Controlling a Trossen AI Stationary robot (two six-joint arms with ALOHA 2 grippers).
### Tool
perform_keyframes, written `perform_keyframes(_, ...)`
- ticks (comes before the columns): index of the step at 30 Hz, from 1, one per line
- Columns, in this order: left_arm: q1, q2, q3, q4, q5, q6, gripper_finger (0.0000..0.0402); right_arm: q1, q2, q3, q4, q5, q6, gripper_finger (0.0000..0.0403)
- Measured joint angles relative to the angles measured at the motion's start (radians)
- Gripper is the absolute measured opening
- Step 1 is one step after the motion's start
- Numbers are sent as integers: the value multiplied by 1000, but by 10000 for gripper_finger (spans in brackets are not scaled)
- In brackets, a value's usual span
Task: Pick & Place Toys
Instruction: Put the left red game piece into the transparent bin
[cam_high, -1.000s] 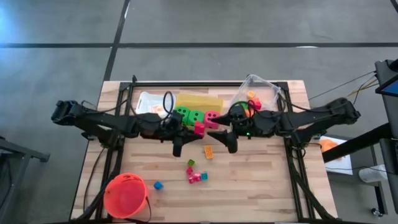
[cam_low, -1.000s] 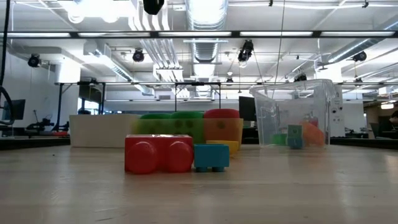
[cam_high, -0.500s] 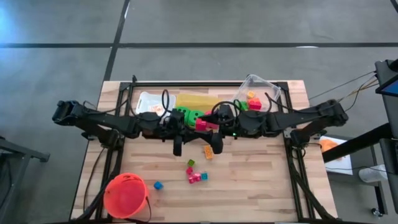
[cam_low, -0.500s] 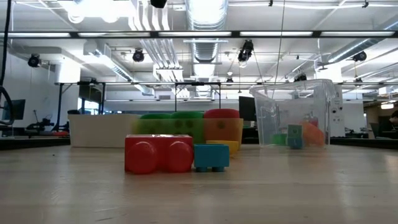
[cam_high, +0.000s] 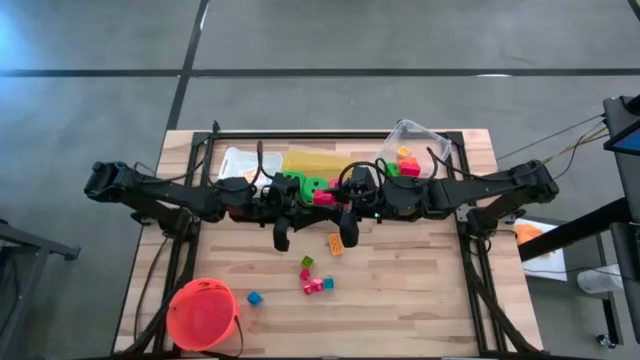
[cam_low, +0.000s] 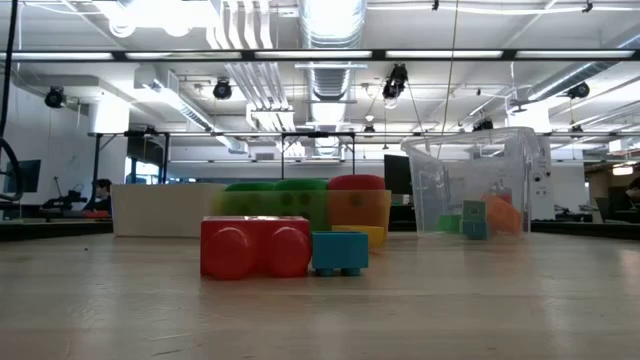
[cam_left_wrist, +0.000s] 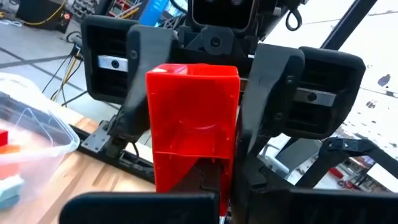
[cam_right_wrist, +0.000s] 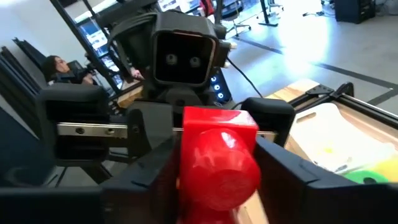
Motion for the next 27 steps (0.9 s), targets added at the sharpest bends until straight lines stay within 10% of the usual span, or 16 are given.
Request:
perform_keyframes(4,0,0,0,11,2,0,0,0,-3,1,10,-24,-6,125)
perform_keyframes(14,0,0,0,14,12,-12,13,-1,-3,14,4,-42,-62,125)
perform_keyframes(27,-1,-1,0,-1,27,-65,214,-2,-3,14,-10,-53,-95,125)
